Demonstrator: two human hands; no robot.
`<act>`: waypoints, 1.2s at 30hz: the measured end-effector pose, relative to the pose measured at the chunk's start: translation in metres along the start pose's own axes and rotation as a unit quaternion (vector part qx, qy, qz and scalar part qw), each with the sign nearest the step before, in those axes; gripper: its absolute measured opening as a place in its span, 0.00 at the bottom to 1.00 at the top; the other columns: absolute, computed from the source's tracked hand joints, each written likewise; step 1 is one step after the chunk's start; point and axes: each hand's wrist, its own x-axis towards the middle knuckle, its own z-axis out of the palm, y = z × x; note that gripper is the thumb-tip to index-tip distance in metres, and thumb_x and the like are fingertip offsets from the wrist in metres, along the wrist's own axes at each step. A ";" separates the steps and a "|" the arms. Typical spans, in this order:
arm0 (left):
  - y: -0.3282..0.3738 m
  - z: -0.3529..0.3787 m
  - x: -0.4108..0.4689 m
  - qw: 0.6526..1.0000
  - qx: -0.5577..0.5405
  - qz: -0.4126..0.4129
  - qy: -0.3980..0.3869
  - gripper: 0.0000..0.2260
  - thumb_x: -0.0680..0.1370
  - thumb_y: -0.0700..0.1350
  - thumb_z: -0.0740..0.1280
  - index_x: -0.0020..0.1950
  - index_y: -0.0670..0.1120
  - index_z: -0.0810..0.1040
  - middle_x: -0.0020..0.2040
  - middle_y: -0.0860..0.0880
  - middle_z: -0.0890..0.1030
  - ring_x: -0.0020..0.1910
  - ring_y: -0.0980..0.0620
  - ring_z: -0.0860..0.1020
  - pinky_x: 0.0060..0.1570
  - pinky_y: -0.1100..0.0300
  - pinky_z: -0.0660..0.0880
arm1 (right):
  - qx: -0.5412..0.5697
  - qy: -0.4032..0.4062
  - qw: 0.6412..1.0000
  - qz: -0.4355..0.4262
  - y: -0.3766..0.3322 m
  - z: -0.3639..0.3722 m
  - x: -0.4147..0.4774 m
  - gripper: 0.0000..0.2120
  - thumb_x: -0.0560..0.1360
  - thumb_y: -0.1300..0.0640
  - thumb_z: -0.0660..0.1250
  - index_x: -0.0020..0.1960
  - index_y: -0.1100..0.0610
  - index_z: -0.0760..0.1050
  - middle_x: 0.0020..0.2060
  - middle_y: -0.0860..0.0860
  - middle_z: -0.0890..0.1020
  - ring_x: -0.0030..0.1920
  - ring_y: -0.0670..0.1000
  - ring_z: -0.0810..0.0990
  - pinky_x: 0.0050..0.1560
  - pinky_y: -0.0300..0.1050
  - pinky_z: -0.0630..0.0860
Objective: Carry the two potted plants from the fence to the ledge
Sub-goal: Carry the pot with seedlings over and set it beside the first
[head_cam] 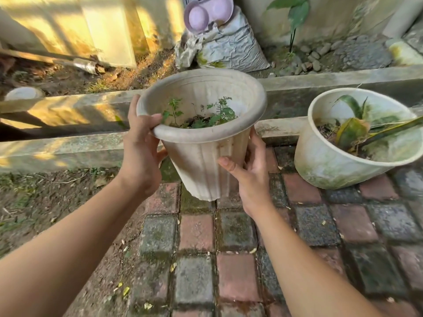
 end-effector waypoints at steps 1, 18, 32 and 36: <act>-0.005 -0.002 0.001 1.000 0.001 -0.004 -0.006 0.43 0.70 0.55 0.66 0.86 0.58 0.60 0.75 0.50 0.81 0.74 0.46 0.79 0.59 0.44 0.74 | 0.000 -0.002 1.000 0.008 0.006 -0.002 0.000 0.36 0.65 0.56 0.82 0.66 0.35 0.72 0.62 0.29 0.81 0.66 0.34 0.79 0.62 0.32 0.77; -0.064 -0.010 0.014 1.000 -0.004 -0.010 -0.002 0.37 0.71 0.44 0.62 0.79 0.64 0.61 0.75 0.48 0.71 0.77 0.39 0.72 0.72 0.29 0.74 | -0.039 0.010 0.998 0.043 0.056 -0.016 0.011 0.40 0.64 0.62 0.80 0.70 0.49 0.65 0.68 0.50 0.75 0.74 0.58 0.72 0.71 0.49 0.73; -0.062 -0.017 0.037 0.998 0.036 -0.026 -0.045 0.36 0.73 0.48 0.59 0.80 0.69 0.56 0.77 0.50 0.70 0.74 0.45 0.74 0.63 0.33 0.81 | -0.117 0.017 0.991 0.060 0.075 -0.009 0.025 0.38 0.66 0.55 0.80 0.70 0.43 0.64 0.65 0.41 0.77 0.71 0.54 0.76 0.73 0.60 0.74; -0.064 -0.016 0.039 0.998 0.024 -0.040 -0.049 0.33 0.74 0.50 0.58 0.76 0.74 0.56 0.72 0.57 0.72 0.72 0.50 0.73 0.57 0.37 0.82 | -0.130 -0.001 0.990 0.058 0.072 -0.010 0.025 0.38 0.69 0.60 0.79 0.71 0.45 0.62 0.65 0.41 0.77 0.71 0.53 0.76 0.72 0.54 0.73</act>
